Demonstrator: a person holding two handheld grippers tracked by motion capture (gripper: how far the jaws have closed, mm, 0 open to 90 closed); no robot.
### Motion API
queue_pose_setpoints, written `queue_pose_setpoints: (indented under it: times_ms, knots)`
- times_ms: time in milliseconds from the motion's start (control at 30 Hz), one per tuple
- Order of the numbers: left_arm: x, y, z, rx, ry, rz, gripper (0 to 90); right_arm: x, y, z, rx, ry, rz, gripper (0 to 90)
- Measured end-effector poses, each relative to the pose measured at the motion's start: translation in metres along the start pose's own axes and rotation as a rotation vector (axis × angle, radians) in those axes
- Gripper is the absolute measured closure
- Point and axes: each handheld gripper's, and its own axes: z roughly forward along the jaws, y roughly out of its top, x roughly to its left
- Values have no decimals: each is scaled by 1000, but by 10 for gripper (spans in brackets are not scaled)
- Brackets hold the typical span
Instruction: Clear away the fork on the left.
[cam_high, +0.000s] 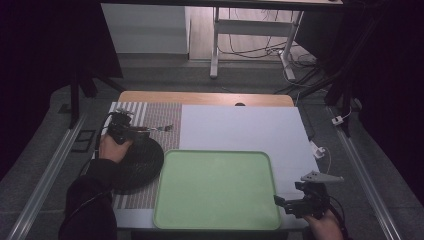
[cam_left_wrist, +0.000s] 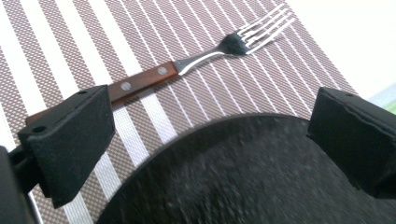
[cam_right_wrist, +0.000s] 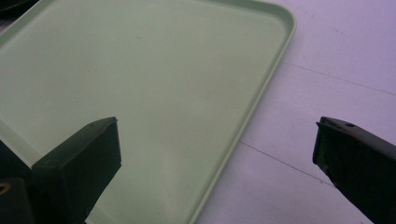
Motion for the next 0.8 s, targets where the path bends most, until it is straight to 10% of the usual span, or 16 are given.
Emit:
queue_pose_setpoints:
  times_ms: [400,800]
  knots:
    - [10,13,14,37,55,25,92,0,0,0,-1,1,2,11]
    - [35,27,16,107,57,25,793,-1,0,0,-4,8,9,11]
